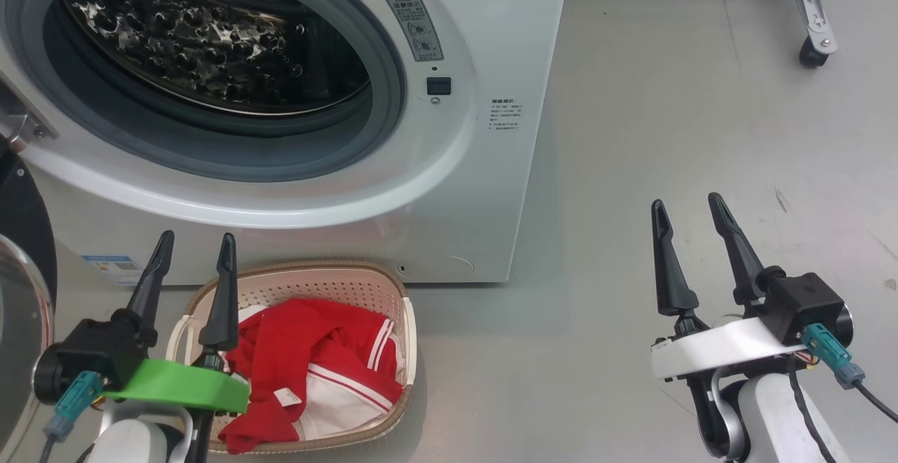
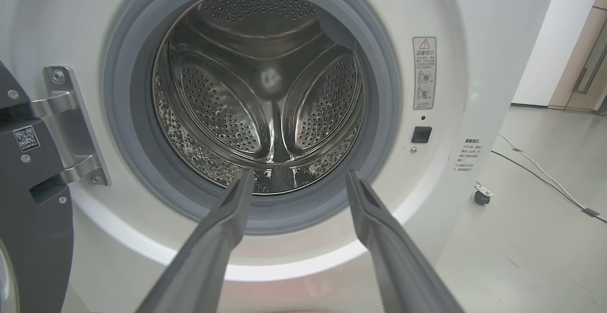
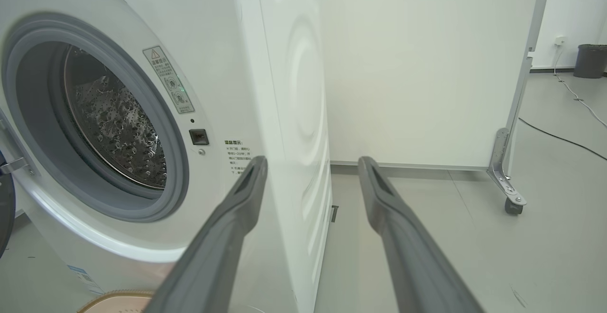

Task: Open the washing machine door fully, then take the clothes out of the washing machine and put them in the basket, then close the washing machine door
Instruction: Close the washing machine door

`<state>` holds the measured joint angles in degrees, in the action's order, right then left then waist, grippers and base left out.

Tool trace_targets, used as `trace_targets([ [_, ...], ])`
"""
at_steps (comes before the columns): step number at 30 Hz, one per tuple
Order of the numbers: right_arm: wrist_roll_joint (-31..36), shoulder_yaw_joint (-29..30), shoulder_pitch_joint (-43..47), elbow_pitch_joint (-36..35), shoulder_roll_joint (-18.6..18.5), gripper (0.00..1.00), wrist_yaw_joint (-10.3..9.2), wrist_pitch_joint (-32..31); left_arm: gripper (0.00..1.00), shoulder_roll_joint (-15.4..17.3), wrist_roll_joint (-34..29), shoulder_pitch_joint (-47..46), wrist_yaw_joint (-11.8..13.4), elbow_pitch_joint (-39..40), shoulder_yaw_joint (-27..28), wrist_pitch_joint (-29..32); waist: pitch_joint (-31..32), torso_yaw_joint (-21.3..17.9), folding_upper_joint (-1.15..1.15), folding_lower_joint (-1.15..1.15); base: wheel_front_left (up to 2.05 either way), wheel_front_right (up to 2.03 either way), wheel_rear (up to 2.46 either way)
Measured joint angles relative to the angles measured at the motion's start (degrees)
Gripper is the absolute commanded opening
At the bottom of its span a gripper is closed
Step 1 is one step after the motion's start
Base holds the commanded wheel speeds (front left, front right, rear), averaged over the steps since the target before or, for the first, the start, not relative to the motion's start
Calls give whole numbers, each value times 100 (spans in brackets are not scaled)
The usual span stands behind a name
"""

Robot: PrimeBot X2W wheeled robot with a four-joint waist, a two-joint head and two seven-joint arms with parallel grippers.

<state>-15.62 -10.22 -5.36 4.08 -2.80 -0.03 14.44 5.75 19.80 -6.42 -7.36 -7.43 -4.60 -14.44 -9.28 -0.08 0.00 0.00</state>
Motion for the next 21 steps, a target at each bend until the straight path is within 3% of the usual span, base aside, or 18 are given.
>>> trace_targets([
  [21,0,-69,5,35,1,100,54,0,100,1,20,68,0,18,-64,0,34,-22,0,0,-21,21,0],
])
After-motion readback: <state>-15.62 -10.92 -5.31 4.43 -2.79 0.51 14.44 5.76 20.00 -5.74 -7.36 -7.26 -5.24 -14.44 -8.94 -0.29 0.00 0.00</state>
